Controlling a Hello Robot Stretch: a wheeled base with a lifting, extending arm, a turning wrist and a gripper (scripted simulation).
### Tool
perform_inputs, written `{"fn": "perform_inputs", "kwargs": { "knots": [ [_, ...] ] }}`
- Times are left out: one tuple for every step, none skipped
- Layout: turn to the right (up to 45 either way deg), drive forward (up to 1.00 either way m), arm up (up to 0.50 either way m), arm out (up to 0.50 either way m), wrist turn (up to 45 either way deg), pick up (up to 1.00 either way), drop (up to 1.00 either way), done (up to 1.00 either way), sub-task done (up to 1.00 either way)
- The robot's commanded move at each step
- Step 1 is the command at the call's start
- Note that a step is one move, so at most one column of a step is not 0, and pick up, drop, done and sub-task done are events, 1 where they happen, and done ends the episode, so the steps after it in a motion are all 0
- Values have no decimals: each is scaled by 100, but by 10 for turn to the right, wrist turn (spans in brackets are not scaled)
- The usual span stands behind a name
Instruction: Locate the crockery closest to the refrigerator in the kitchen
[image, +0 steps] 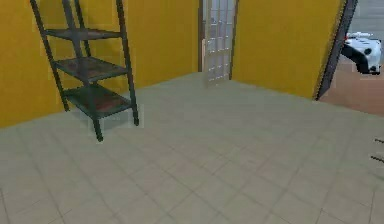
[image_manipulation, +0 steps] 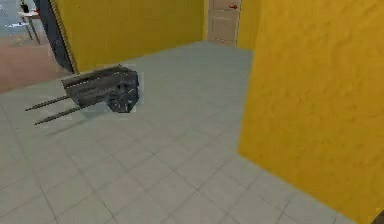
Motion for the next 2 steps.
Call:
{"fn": "perform_inputs", "kwargs": {
  "knots": [
    [0,100,0,0,0,0,0,0,0],
    [0,100,0,0,0,0,0,0,0]
  ]
}}
